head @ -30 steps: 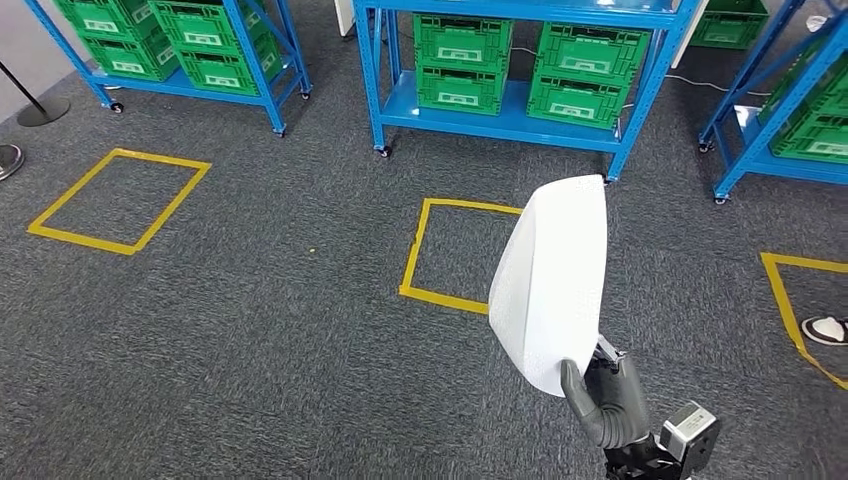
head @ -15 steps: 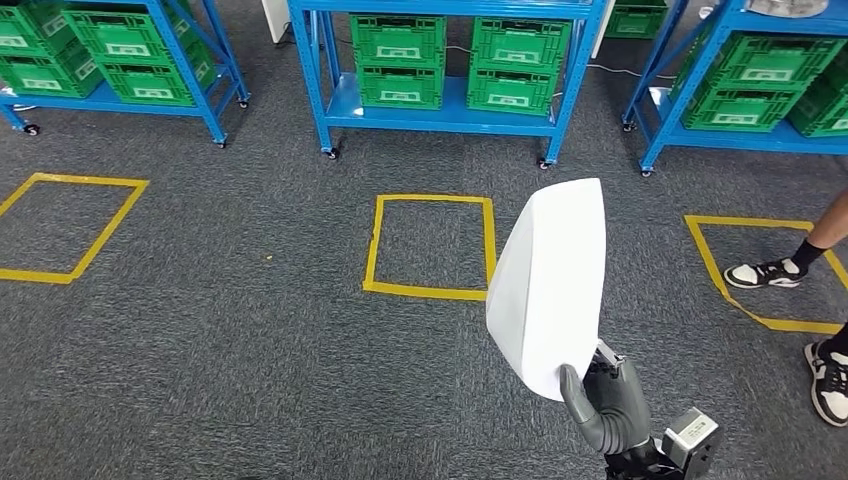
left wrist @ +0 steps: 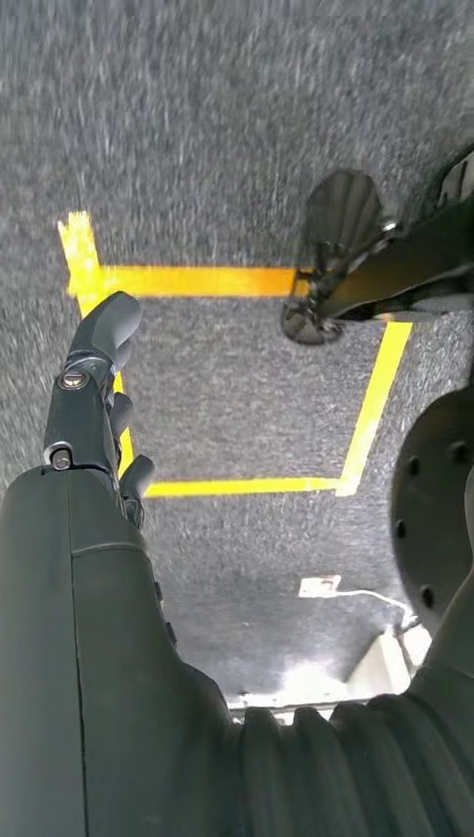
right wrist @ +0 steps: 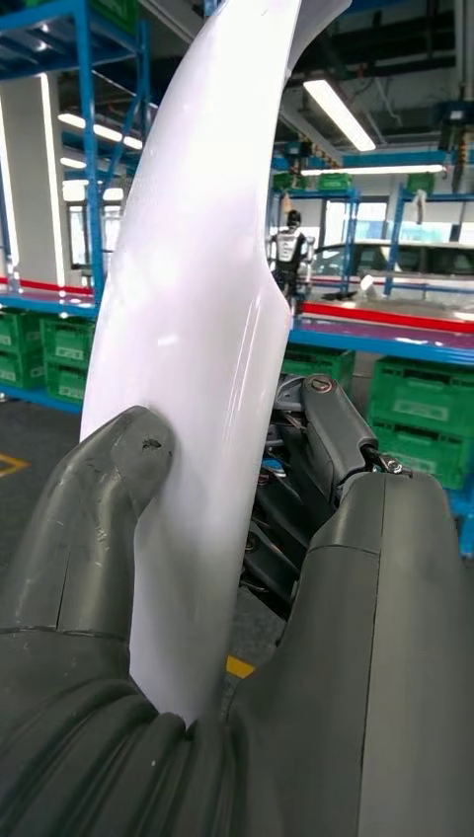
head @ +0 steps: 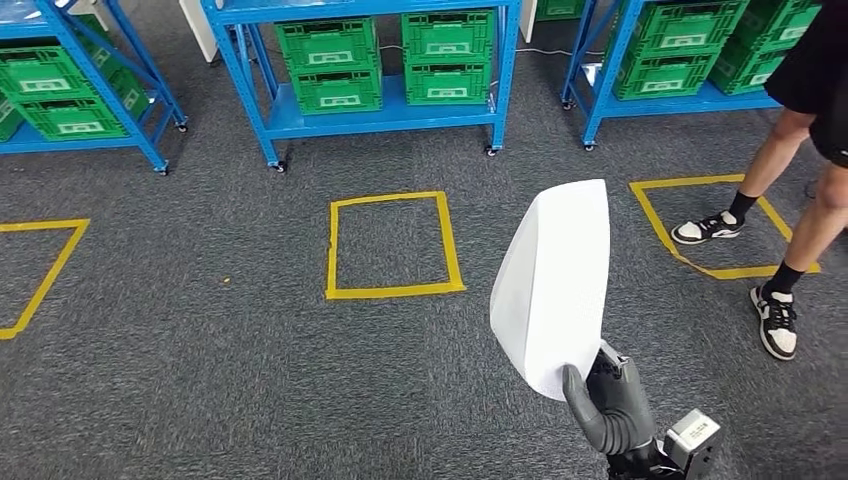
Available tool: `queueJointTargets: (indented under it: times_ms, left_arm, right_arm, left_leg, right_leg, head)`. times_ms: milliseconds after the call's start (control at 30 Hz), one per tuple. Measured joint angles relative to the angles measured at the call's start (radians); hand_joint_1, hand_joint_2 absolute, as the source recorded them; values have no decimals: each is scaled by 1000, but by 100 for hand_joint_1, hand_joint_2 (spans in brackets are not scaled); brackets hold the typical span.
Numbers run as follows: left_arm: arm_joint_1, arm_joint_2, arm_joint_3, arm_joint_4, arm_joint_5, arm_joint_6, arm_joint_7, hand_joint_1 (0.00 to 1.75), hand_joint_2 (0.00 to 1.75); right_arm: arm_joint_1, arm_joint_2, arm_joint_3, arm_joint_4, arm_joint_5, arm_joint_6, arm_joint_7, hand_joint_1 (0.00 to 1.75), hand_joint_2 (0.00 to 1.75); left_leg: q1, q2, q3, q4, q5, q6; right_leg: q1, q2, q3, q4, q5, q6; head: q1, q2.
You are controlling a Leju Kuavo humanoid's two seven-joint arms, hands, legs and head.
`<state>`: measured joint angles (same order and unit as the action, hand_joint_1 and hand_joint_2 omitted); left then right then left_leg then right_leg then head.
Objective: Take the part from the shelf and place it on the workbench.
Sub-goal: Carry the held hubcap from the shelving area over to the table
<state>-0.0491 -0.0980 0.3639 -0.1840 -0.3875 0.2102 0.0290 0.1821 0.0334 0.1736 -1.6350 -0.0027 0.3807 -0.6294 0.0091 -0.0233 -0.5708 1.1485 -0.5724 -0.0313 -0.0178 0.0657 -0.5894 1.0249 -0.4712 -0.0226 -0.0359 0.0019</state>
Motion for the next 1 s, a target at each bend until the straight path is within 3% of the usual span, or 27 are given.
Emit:
queueJointTargets:
  times_ms: [67, 100, 167, 200, 267, 333, 400, 433, 467, 533, 567, 600, 667, 700, 767, 833, 900, 933, 1000]
  left_arm:
    - [-1, 0, 0, 0, -2, 0, 1, 0, 175]
    - [-1, -1, 0, 0, -4, 0, 2, 0, 175]
    - [-2, -2, 0, 0, -10, 0, 8, 0, 175]
    - [-2, -3, 0, 0, -11, 0, 10, 0, 175]
    - [-2, -4, 0, 0, -12, 2, 10, 0, 175]
    - [0, -4, 0, 0, -13, 3, 8, 0, 175]
    - [1, -4, 0, 0, -16, 3, 3, 0, 175]
    - [1, -4, 0, 0, -19, 3, 1, 0, 175]
    - [1, -4, 0, 0, -20, 3, -1, 0, 175]
    - [-1, -5, 0, 0, -22, 3, -5, 0, 175]
    - [-2, -5, 0, 0, -22, 3, -8, 0, 175]
    - [-3, -5, 0, 0, -22, 3, -10, 0, 175]
    - [-5, -5, 0, 0, -22, 3, -10, 0, 175]
    - [-6, -6, 0, -1, -22, 2, -9, 0, 175]
    - [-6, -6, 0, -1, -23, 0, -5, 0, 175]
    - [-3, -7, 0, 0, -23, -2, -1, 0, 175]
    - [2, -7, 0, 1, -23, -2, 0, 0, 175]
    - [4, -6, 0, 1, -23, -2, 1, 0, 175]
    - [5, -5, 0, 1, -27, -3, 4, 0, 175]
  right_arm:
    - [-3, 0, 0, 0, 0, 3, 0, 175, 175]
    - [-4, 0, 0, 0, 0, 4, -1, 175, 175]
    - [-2, 0, 0, 0, -1, 9, -3, 175, 175]
    - [1, 0, 0, 0, -2, 12, -4, 175, 175]
    - [3, -1, 0, 0, -1, 17, -7, 175, 175]
    - [1, -1, 2, 1, 4, 20, -9, 175, 175]
    - [4, -1, 3, 1, 5, 22, -10, 175, 175]
    - [5, -1, 3, 1, 4, 23, -11, 175, 175]
    - [7, -3, 3, 1, 2, 24, -11, 175, 175]
    - [7, -5, 3, 1, -2, 25, -12, 175, 175]
    - [7, -5, 3, 2, -4, 26, -13, 175, 175]
    - [6, -6, 3, 2, -4, 27, -16, 175, 175]
    - [7, -7, 3, 2, -4, 31, -20, 175, 175]
    - [7, -8, 4, 3, -6, 34, -22, 175, 175]
    - [5, -9, 6, 5, -14, 42, -25, 175, 175]
    - [-2, -9, 11, 13, -25, 49, -26, 175, 175]
    - [-5, -10, 16, 26, -29, 55, -25, 175, 175]
    - [-6, -10, 18, 33, -30, 58, -26, 175, 175]
    - [-11, -10, 23, 45, -34, 63, -27, 175, 175]
  left_leg:
    - [1, -36, 47, -111, 36, 7]
    - [1, -45, 54, -131, 37, 11]
    - [-1, -29, 56, -136, 42, 21]
    - [0, -17, 57, -139, 47, 29]
    - [3, 8, 55, -145, 56, 44]
    - [-2, 34, 48, -145, 59, 51]
    - [-5, 62, 42, -142, 60, 52]
    - [-7, 76, 39, -140, 59, 52]
    - [-7, 89, 38, -138, 59, 51]
    - [-11, 112, 39, -133, 55, 47]
    - [-13, 121, 38, -132, 53, 43]
    - [-14, 129, 39, -131, 52, 38]
    - [-16, 146, 43, -134, 52, 28]
    - [-15, 142, 45, -132, 50, 22]
    - [-11, 93, 27, -90, 18, 10]
    - [-5, 36, -26, 28, -48, 2]
    - [-3, 26, -75, 134, -86, -2]
    - [-1, 25, -78, 140, -77, -3]
    - [3, 12, -28, 38, -10, -4]
  right_leg:
    - [1, 22, -6, 3, 4, 10]
    - [1, 32, -10, 2, 8, 18]
    - [0, 51, -16, -4, 18, 35]
    - [0, 43, -21, 0, 16, 41]
    - [2, -5, -50, 58, -22, 48]
    - [3, -49, -111, 190, -93, 54]
    - [2, -58, -150, 287, -127, 57]
    - [3, -61, -140, 279, -116, 56]
    - [3, -67, -109, 231, -91, 54]
    - [9, -102, -22, 84, -40, 44]
    - [12, -117, 6, 32, -27, 37]
    - [16, -126, 20, 4, -22, 31]
    - [18, -111, 16, -5, -18, 18]
    - [15, -101, 15, -9, -13, 13]
    - [7, -82, 15, -18, -2, 0]
    - [3, -61, 10, -21, 5, -6]
    - [3, -36, 3, -19, 8, -6]
    - [2, -23, 1, -18, 10, -4]
    - [-1, 3, -1, -14, 12, 2]
  head:
    - [1, 0]
    - [1, 0]
    - [2, 0]
    - [2, 0]
    - [6, 0]
    - [10, 0]
    - [10, 0]
    - [10, 0]
    - [10, 0]
    - [10, 0]
    - [10, 0]
    - [9, 0]
    - [9, 0]
    - [9, 0]
    - [7, 0]
    - [4, 0]
    - [4, 0]
    - [4, 0]
    - [4, 0]
